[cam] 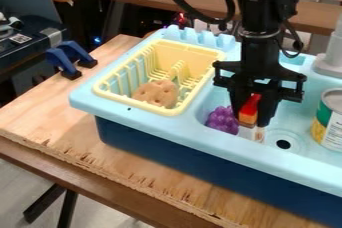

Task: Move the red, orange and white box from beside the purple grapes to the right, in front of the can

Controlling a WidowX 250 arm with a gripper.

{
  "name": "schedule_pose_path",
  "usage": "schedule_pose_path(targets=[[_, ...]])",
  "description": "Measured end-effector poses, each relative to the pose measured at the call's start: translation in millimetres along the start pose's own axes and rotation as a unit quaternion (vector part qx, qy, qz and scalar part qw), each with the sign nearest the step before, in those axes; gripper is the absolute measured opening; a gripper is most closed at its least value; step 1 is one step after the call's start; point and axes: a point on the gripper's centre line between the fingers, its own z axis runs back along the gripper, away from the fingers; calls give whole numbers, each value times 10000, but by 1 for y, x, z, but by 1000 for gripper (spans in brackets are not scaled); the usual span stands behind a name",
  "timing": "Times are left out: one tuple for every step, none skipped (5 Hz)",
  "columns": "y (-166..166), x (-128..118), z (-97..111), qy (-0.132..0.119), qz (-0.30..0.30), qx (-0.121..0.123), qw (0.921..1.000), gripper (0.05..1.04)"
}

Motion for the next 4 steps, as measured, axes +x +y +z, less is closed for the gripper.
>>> schedule_pose_path(targets=[[-7,0,23,-392,41,-188,9990,398],[-23,8,52,-764,-38,-236,9968,398],[-46,12,69,-979,-51,-424,9943,398],[-64,12,43,-695,-93,-486,9964,398]])
